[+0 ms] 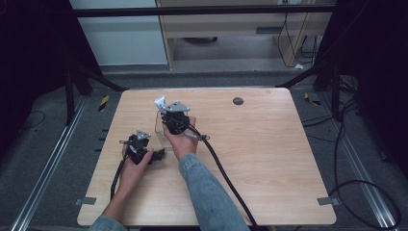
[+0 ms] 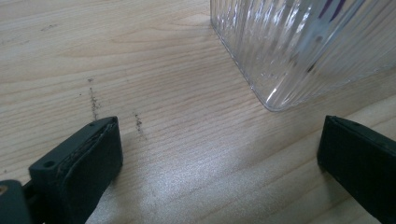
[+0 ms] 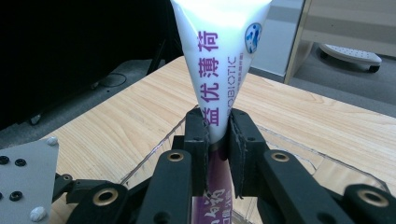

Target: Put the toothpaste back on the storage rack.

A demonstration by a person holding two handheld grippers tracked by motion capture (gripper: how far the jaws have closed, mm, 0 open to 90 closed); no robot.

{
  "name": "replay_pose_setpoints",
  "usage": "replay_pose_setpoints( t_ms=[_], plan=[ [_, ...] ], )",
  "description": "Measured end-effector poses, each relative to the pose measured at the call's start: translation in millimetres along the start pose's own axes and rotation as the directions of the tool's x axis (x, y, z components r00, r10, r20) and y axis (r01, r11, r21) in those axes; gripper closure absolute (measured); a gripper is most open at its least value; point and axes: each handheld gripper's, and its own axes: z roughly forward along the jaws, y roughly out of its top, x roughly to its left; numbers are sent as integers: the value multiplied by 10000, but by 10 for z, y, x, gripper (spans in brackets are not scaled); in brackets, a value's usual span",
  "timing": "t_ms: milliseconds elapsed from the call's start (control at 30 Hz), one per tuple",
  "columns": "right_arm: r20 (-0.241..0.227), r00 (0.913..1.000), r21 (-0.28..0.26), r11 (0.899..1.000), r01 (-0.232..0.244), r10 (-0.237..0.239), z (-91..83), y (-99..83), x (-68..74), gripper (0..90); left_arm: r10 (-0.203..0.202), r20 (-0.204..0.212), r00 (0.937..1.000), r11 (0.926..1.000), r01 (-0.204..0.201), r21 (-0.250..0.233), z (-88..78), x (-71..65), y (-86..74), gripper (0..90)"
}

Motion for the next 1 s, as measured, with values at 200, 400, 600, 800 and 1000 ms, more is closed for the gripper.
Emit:
replay_pose_setpoints(
  t_ms=[200,400,600,800,1000],
  plan=[
    [114,9999,123,9999,-73,72,28,20,16,784,0,-1,10000,10000,0,-3,0,0,0,0],
    [308,9994,293,9994,-193,183,46,49,18,782,-3,-2,10000,10000,3,-4,0,0,0,0],
    [348,9993,335,9994,-111,100,69,58,48,781,-5,-2,10000,10000,5,-5,0,0,0,0],
    [434,9989,505,9985,-202,180,96,85,50,780,17,7,10000,10000,-17,17,-1,1,0,0],
    [426,9988,644,9976,-252,224,121,94,60,778,6,-9,10000,10000,-6,-3,0,1,0,0]
  ],
)
